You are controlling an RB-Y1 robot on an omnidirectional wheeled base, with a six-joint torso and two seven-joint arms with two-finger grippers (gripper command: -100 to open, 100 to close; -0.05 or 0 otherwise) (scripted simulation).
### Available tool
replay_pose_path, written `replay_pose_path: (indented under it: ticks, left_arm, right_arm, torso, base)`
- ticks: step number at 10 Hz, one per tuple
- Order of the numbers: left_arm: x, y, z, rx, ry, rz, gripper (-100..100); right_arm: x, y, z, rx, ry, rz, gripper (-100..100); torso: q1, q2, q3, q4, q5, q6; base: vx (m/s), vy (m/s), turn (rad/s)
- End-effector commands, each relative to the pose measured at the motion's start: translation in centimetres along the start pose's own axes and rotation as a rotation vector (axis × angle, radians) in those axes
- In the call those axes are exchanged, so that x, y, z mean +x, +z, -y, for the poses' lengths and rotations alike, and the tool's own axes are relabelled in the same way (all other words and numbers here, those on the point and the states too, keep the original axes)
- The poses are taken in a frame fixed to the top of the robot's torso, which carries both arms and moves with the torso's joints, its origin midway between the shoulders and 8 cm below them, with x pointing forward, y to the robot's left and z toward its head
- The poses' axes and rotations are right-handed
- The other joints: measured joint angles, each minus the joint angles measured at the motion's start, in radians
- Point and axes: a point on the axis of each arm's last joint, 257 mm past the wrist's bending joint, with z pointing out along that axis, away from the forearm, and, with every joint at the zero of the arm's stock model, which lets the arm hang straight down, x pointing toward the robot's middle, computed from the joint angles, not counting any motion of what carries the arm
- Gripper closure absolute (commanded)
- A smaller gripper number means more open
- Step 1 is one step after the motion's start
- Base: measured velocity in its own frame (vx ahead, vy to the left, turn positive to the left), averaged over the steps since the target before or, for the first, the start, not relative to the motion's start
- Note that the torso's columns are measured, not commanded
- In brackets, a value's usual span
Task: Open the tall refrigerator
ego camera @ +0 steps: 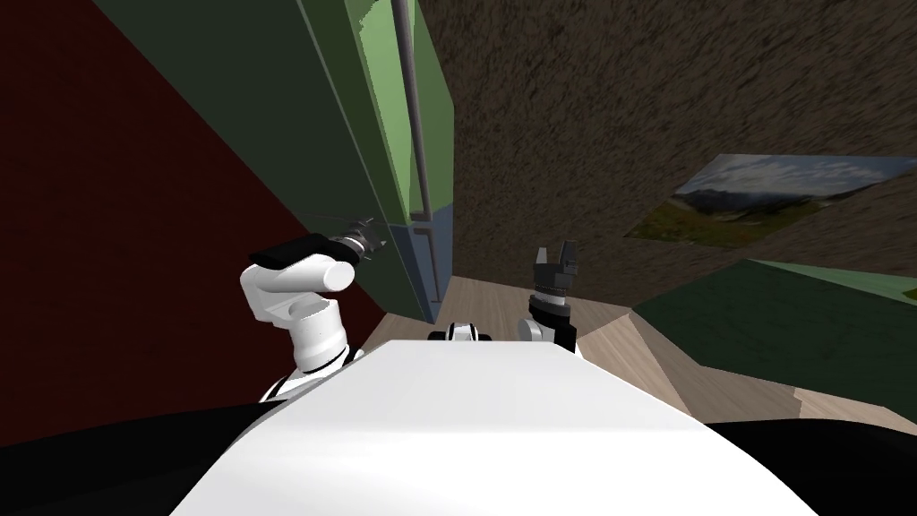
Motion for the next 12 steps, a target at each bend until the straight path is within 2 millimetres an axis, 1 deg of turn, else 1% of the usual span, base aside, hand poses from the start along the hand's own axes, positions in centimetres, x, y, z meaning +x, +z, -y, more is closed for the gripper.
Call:
replay_pose_path:
  ticks: [1,3,5,7,8,9,10,11,12]
  left_arm:
    - [2.5,-0.3,1.1,0.006,-0.001,-0.062,-100]
    - [3.5,-1.0,2.1,0.010,0.009,-0.084,-100]
    - [4.4,-1.9,3.3,0.025,0.022,-0.104,-100]
    - [5.2,-2.9,4.4,0.049,0.035,-0.119,-100]
    - [4.5,-2.6,3.2,0.021,0.031,-0.101,-100]
    - [4.7,-2.7,2.8,0.010,0.032,-0.104,-100]
    - [4.7,-2.7,2.7,0.008,0.032,-0.105,100]
    - [3.8,-2.8,2.8,0.010,0.031,-0.079,100]
    - [2.9,-2.8,2.8,0.011,0.030,-0.051,100]
  right_arm:
    - [0.0,0.0,0.0,0.000,0.000,0.000,0]
    - [0.0,0.0,0.0,0.000,0.000,0.000,0]
    - [0.0,0.0,0.0,0.000,0.000,0.000,0]
    - [0.0,0.0,0.0,0.000,0.000,0.000,0]
    - [0.0,0.0,0.0,0.000,0.000,0.000,0]
    - [0.0,0.0,0.0,0.000,0.000,0.000,0]
    - [0.0,0.0,0.0,0.000,0.000,0.000,0]
    - [0.0,0.0,0.0,0.000,0.000,0.000,0]
    - [0.0,0.0,0.0,0.000,0.000,0.000,0]
  torso:
    - [-0.003,0.000,-0.001,0.000,-0.003,-0.001]
    - [0.004,0.000,-0.001,-0.001,0.000,-0.005]
    - [0.002,0.000,-0.002,0.000,-0.002,-0.005]
    - [0.015,-0.002,-0.004,0.002,0.002,-0.011]
    - [0.024,-0.002,-0.003,0.001,0.007,-0.015]
    - [0.034,0.001,-0.001,0.003,0.010,-0.021]
    - [0.039,0.005,0.001,0.002,0.013,-0.025]
    - [0.041,0.007,0.003,0.002,0.014,-0.027]
    - [0.035,0.008,0.005,0.001,0.014,-0.028]
  base:
    - [-0.009,-0.047,-0.013]
    - [0.008,-0.049,-0.002]
    - [0.015,-0.056,-0.014]
    - [0.002,-0.039,-0.015]
    - [-0.036,-0.025,0.038]
    - [-0.042,-0.018,0.041]
    - [-0.033,-0.014,0.027]
    - [0.010,-0.124,0.066]
    - [0.067,-0.232,0.137]
